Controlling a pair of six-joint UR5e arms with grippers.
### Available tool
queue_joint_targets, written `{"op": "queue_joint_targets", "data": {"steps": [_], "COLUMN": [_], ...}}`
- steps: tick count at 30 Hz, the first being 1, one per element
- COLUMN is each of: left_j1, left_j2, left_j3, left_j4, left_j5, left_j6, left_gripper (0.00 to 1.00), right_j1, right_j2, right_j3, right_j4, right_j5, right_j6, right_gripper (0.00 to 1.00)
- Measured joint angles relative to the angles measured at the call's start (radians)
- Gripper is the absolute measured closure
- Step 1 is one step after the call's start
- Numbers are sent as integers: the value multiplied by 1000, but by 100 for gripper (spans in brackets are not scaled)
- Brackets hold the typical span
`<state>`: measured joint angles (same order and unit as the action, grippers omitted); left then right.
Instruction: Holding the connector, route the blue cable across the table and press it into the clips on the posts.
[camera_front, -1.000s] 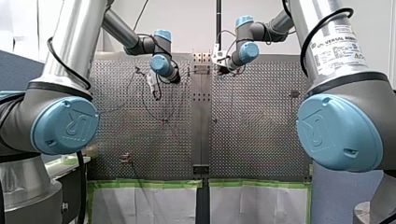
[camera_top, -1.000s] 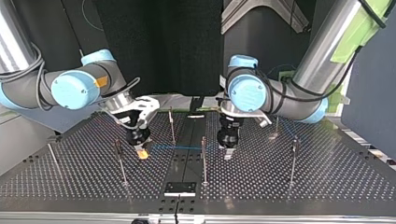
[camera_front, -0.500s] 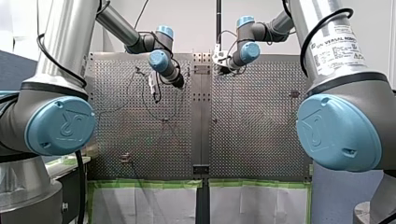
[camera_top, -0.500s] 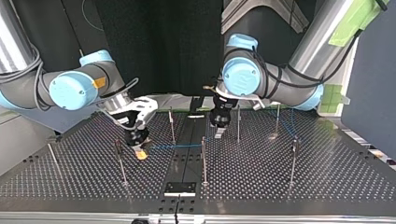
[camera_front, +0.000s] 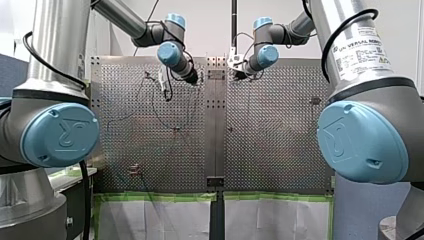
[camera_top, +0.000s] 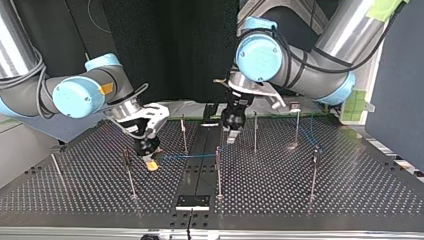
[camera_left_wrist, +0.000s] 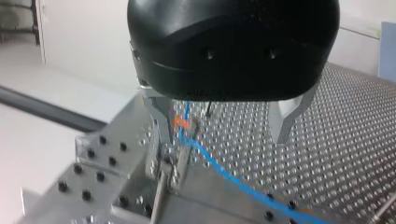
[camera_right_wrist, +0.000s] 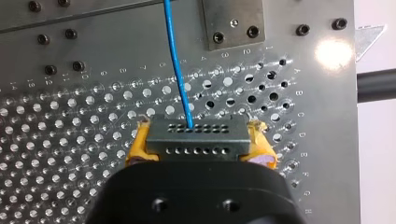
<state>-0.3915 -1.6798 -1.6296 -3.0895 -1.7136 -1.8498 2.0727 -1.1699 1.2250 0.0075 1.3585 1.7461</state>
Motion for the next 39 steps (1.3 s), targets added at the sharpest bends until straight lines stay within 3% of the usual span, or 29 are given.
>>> {"op": "queue_joint_targets", "data": {"steps": [6,12,19,30,39], "left_j1": [-48,-96,-148,-165,-163], "left_j2": [3,2,-5,-84,-172], "left_j3": [6,40,93,181,269], "left_j4": [20,52,47,-19,-37], "left_j5": [-20,-64,-97,-135,-158], "left_j6": [38,44,46,95,115], "left_gripper": [0,0,0,0,0], "right_j1": [-6,-11,-15,-20,-22], "right_j2": [0,0,0,0,0], "right_j3": [0,0,0,0,0], "right_j4": [-1,-1,-1,-2,-1], "right_j5": [-1,-1,-1,-2,-2], "right_j6": [2,3,3,4,4], "right_gripper": [100,100,100,100,100]}}
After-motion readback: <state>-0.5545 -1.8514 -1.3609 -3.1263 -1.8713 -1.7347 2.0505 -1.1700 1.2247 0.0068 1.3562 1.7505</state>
